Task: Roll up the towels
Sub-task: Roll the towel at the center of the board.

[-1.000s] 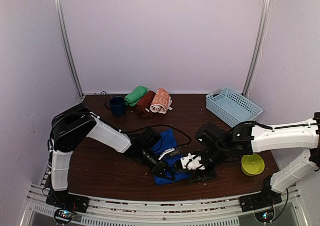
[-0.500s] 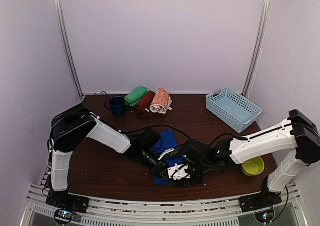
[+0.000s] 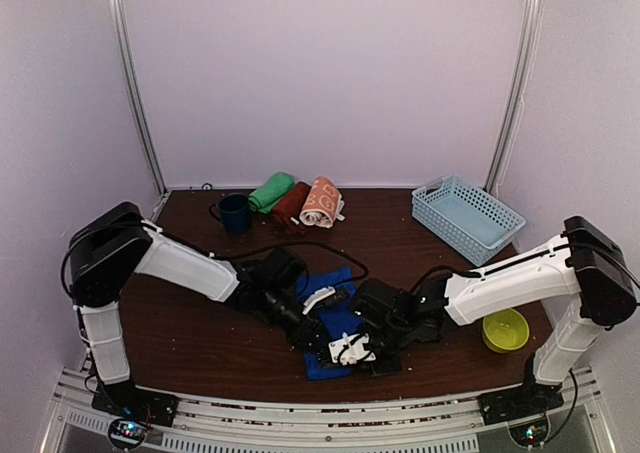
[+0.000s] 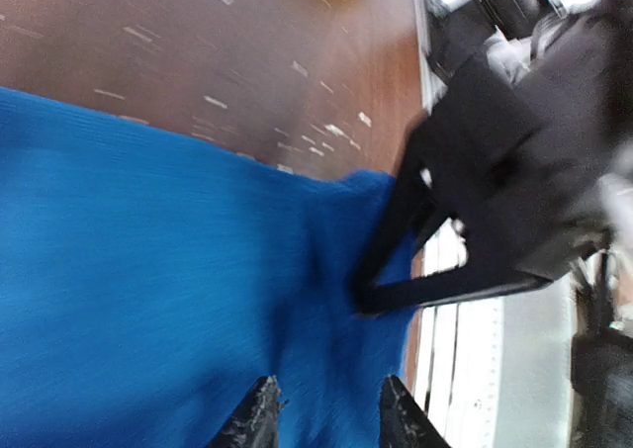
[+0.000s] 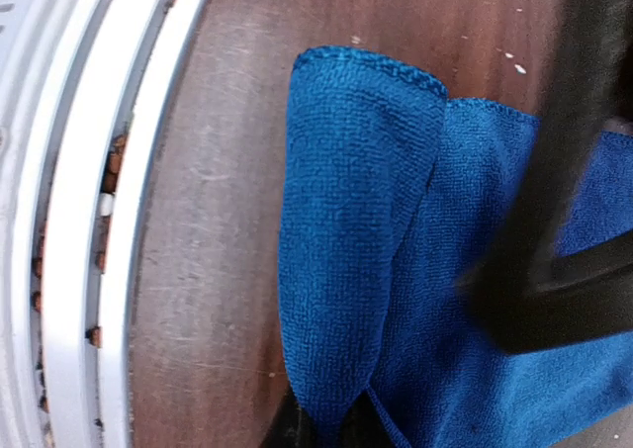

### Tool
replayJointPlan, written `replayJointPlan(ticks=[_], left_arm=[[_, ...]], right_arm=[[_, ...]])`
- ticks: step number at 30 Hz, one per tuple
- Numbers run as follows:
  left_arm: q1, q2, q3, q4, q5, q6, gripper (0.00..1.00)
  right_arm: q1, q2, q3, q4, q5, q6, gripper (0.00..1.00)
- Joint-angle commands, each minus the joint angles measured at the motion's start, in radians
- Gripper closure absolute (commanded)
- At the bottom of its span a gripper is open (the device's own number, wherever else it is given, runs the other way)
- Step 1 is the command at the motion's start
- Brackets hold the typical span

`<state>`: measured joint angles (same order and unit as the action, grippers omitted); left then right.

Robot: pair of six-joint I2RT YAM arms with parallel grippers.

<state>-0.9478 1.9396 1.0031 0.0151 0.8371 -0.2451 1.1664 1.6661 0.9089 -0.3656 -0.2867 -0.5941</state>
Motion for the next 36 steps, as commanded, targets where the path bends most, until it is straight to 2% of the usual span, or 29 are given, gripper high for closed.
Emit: replayJointPlan(ticks=[1,6,9,12,15,20,24,30,36], left_arm=[[0.048,-0.240,-0.068,-0.064,-0.310,0.025,0.63],[0.056,-0.469,-0.154,-0.096,-0.634,0.022,0.62],[0.043,-0.585,-0.205,-0.092,-0.741,0.068,0.62],[-0.038,-0.681,-0.240,-0.090,-0.863,0.163,0.62],[-0.181,-0.711,-0.245,-0.089,-1.006,0.286,0.60],[-0.376,-0.564,-0.165,-0.170,-1.094,0.382,0.59],[-0.465,-0.396,-0.123,-0.160,-1.101,0.426,0.59],[-0.486,-0.194,-0.045,-0.142,-1.162,0.416,0.59],[-0.488,-0.167,-0.058,-0.085,-1.200,0.445,0.58]], right_arm=[[-0.012,0.059,0.068,-0.208,-0.192,0.048,0.98],[-0.083,0.177,0.163,-0.295,-0.303,0.069,0.98],[-0.133,0.286,0.258,-0.388,-0.389,0.065,0.98],[-0.181,0.404,0.362,-0.502,-0.456,0.041,0.98],[-0.234,0.507,0.447,-0.602,-0.529,0.010,0.99],[-0.300,0.646,0.535,-0.711,-0.582,-0.004,0.98],[-0.320,0.700,0.557,-0.739,-0.614,-0.009,0.99],[-0.318,0.715,0.553,-0.731,-0.603,-0.009,0.98],[-0.319,0.710,0.541,-0.729,-0.621,-0.014,0.98]])
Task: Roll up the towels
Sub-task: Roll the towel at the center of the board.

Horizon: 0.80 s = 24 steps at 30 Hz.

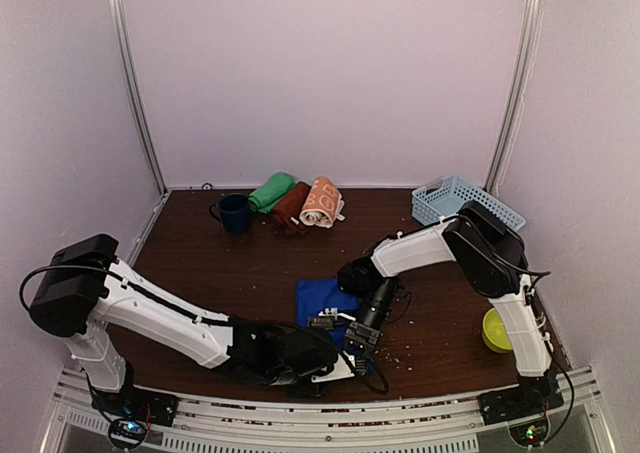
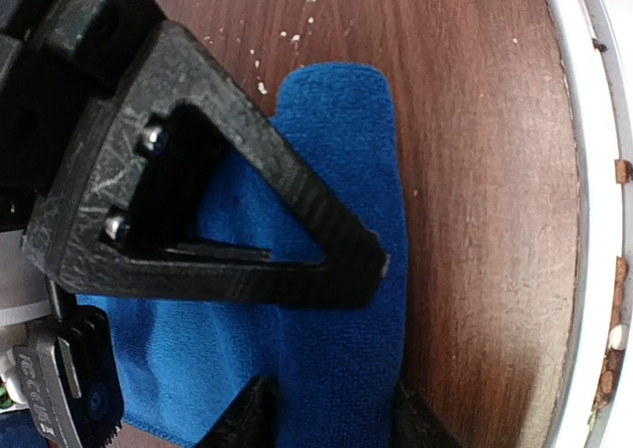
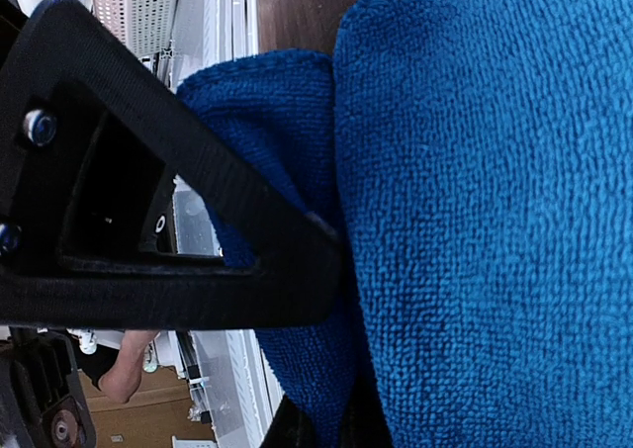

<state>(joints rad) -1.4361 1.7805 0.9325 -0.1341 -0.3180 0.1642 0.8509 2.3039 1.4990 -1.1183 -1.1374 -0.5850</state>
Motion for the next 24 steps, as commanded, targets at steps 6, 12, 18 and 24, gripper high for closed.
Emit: replayJointPlan(ticks=[6,12,18,24], left_arm=[[0.000,0.054,0.037,0.032,-0.009,0.050,0.64],[0.000,0.050,0.030,0.043,0.065,0.045,0.85],[0.024,0.045,0.031,0.006,0.170,0.001,0.93],[0.100,0.043,0.029,-0.014,0.365,-0.067,0.93]], right_arm=[[-0.004,0.073,-0.043,0.016,0.228,-0.032,0.98],[-0.004,0.046,-0.042,0.012,0.210,-0.027,0.96],[-0.024,-0.068,0.026,-0.112,0.201,-0.110,0.72],[-0.111,-0.212,0.054,-0.114,0.216,-0.092,0.63]])
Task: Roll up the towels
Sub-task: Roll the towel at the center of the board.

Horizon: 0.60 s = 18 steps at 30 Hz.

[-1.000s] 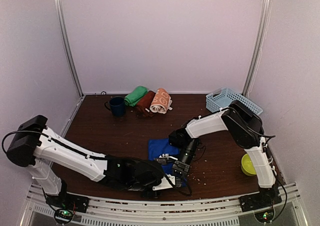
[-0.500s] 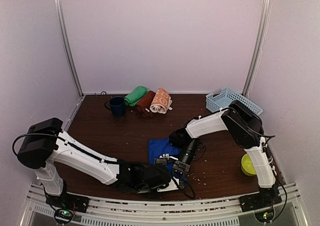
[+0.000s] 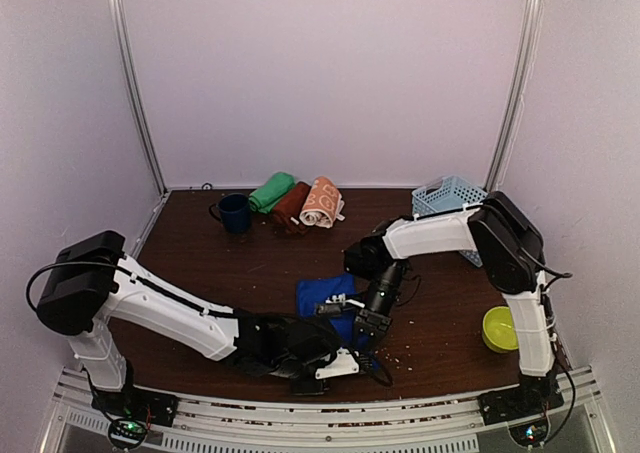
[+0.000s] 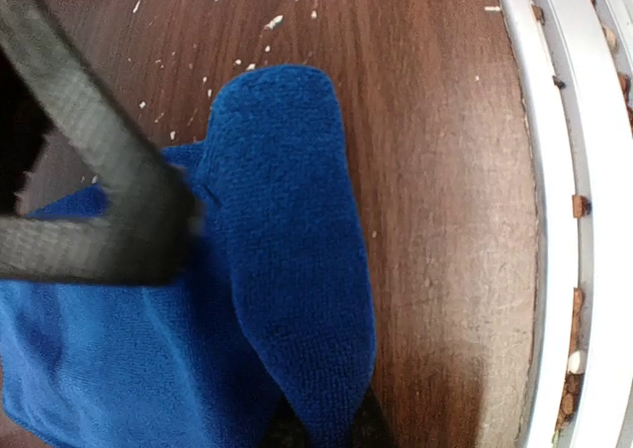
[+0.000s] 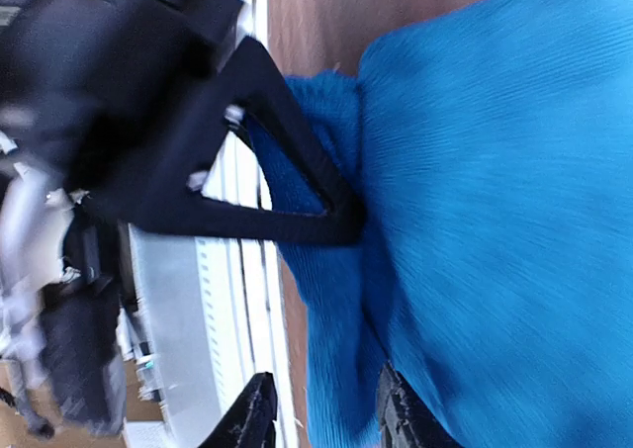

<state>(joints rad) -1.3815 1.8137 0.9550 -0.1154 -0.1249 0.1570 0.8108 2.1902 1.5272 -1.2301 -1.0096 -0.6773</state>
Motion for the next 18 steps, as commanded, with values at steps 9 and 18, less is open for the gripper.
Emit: replayJointPlan(ticks=[9,18], left_arm=[[0.141,0.012,-0.003,0.003,0.380,-0.113,0.93],[0.261,0.125,0.055,-0.009,0.692,-0.222,0.91]], right_arm=[[-0.097,-0.069,0.002,0.252,0.239,0.207,0.70],[-0.183,-0.092,0.155,0.286,0.284,0.278,0.72]])
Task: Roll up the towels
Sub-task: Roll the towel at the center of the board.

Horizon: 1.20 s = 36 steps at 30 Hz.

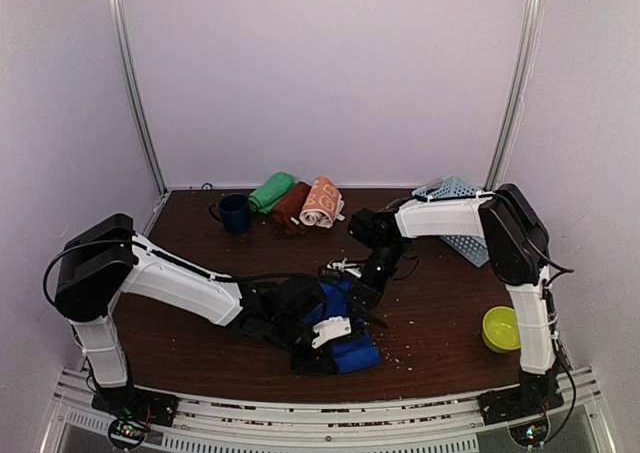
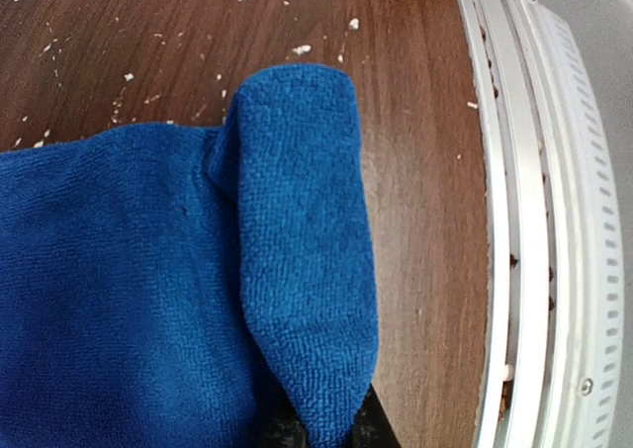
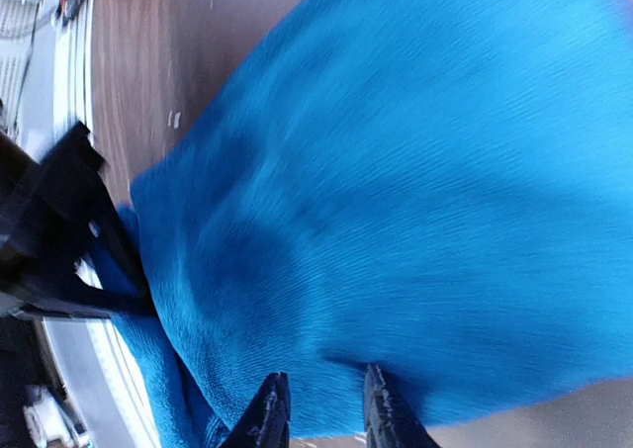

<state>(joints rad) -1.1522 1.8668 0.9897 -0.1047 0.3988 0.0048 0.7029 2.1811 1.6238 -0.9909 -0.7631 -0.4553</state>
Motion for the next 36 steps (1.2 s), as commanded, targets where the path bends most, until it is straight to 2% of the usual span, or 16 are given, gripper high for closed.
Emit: replayJointPlan(ticks=[1,5,7,11,15,17,19,26,31,36], left_arm=[[0.038,0.078,0.022,-0.014,0.182,-0.080,0.90],[0.088,0.116,0.018,0.018,0.284,-0.136,0.89],[0.110,0.138,0.010,0.050,0.336,-0.175,0.89],[0.134,0.174,0.006,0.087,0.398,-0.234,0.87],[0.151,0.211,-0.009,0.148,0.451,-0.283,0.86],[0.160,0.228,-0.015,0.172,0.467,-0.306,0.86],[0.166,0.242,-0.014,0.173,0.469,-0.322,0.86],[0.174,0.259,-0.020,0.174,0.465,-0.326,0.86],[0.174,0.272,-0.018,0.176,0.461,-0.326,0.86],[0.174,0.264,-0.023,0.169,0.446,-0.320,0.86]], right_arm=[[-0.110,-0.127,0.059,0.069,0.038,0.076,0.71],[-0.243,-0.357,0.021,0.176,-0.002,0.155,0.69],[-0.263,-0.505,-0.027,0.212,-0.032,0.132,0.68],[-0.234,-0.794,-0.150,0.214,-0.215,0.004,0.65],[-0.134,-0.916,-0.240,0.072,-0.356,-0.156,0.59],[-0.015,-0.913,-0.266,0.011,-0.278,-0.231,0.58],[0.102,-0.914,-0.333,0.023,-0.126,-0.247,0.57],[0.357,-0.870,-0.560,0.263,0.355,-0.175,0.59],[0.462,-0.779,-0.673,0.480,0.531,-0.136,0.50],[0.509,-0.685,-0.730,0.629,0.611,-0.127,0.47]])
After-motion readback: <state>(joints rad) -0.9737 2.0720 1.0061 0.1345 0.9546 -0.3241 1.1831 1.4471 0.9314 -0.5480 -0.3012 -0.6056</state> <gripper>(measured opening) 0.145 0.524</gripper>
